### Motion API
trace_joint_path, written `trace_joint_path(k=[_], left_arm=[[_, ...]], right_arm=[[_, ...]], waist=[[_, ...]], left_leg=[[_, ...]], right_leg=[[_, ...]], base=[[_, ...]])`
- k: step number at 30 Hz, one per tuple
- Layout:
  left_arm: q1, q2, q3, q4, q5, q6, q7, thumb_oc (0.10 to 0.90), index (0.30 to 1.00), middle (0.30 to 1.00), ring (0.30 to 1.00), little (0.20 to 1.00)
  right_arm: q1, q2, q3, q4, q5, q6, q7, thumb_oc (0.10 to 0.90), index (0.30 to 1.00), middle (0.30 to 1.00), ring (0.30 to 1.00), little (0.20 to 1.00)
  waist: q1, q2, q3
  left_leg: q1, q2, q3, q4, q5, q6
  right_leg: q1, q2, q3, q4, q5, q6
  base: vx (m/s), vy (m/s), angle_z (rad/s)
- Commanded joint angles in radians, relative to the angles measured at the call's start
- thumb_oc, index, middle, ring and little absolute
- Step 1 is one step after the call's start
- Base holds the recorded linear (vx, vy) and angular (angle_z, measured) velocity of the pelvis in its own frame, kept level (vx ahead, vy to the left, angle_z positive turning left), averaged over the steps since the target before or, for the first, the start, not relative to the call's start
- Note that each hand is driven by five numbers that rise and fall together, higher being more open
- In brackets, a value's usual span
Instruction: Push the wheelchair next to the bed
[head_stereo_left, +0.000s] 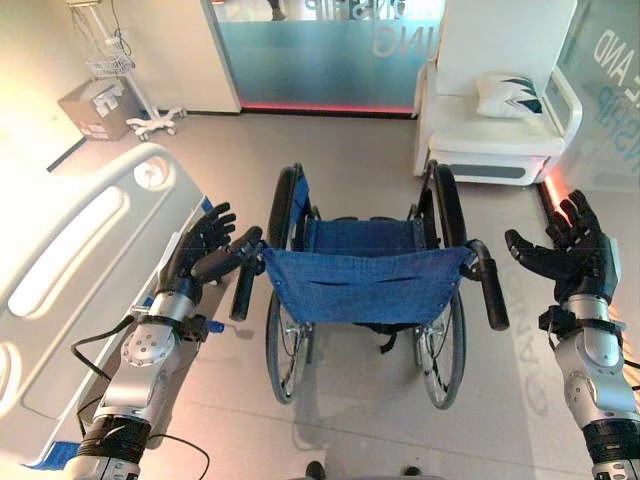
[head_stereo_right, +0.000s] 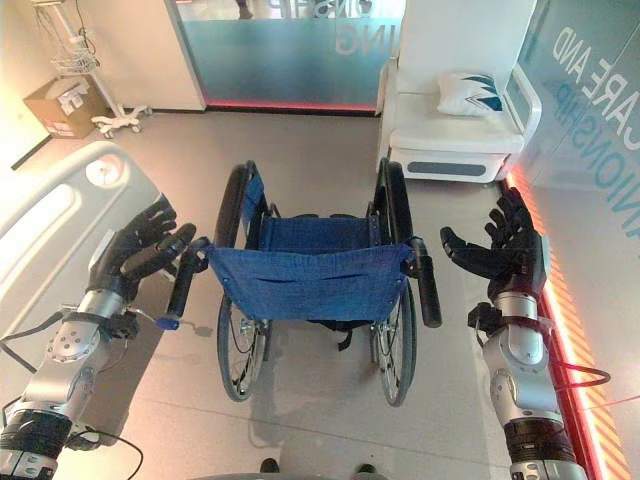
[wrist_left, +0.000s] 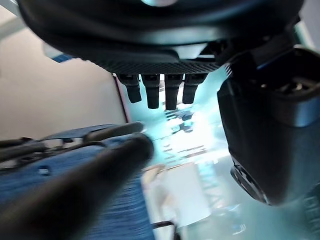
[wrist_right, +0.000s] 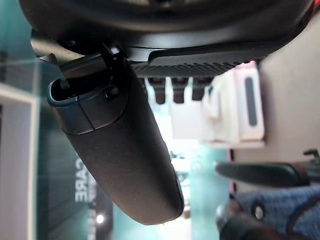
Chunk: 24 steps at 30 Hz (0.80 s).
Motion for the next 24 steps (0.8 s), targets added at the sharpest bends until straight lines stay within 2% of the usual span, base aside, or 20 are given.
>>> trace_joint_path(k=[1,6,13,24], left_arm=[[-0.092,0.126,0.055,-0.066,0.046,-0.044,-0.023,0.8,0.9,0.9,0.9,0.9],[-0.083,0.163,0.032,-0.07,0.188,0.004,0.025,0.8,0.9,0.9,0.9,0.9],[-0.056,0.212,0.026,-0.087,0.365,0.101,0.071,0.8,0.9,0.9,0.9,0.9],[-0.097,0.217,-0.082,-0.071,0.476,0.187,0.007,0.8,0.9,0.9,0.9,0.9]], right_arm=[[-0.076,-0.082,-0.047,-0.123,-0.007,-0.071,0.079,0.8,0.9,0.9,0.9,0.9],[-0.074,-0.086,-0.033,-0.174,-0.025,-0.036,0.115,0.8,0.9,0.9,0.9,0.9],[-0.039,-0.126,-0.012,-0.199,-0.11,0.109,0.168,0.8,0.9,0.9,0.9,0.9],[-0.059,-0.178,0.039,-0.164,-0.165,0.228,0.2,0.8,0.9,0.9,0.9,0.9]], waist=[[0.005,-0.031,-0.052],[0.003,-0.032,-0.049],[-0.001,-0.041,-0.043],[-0.007,-0.051,-0.034]], left_leg=[[0.046,-0.032,0.044,0.003,-0.054,0.009],[0.045,-0.033,0.051,0.003,-0.052,0.009],[0.039,-0.031,0.058,0.003,-0.046,0.009],[0.038,-0.033,0.061,0.003,-0.044,0.011]], right_leg=[[-0.007,0.015,0.015,0.002,0.041,-0.026],[-0.011,0.014,0.015,0.002,0.044,-0.021],[-0.017,0.014,0.015,0.002,0.049,-0.017],[-0.022,0.018,0.022,0.002,0.057,-0.013]], base=[[0.0,0.0,0.0],[0.0,0.0,0.0],[0.0,0.0,0.0],[0.0,0.0,0.0]])
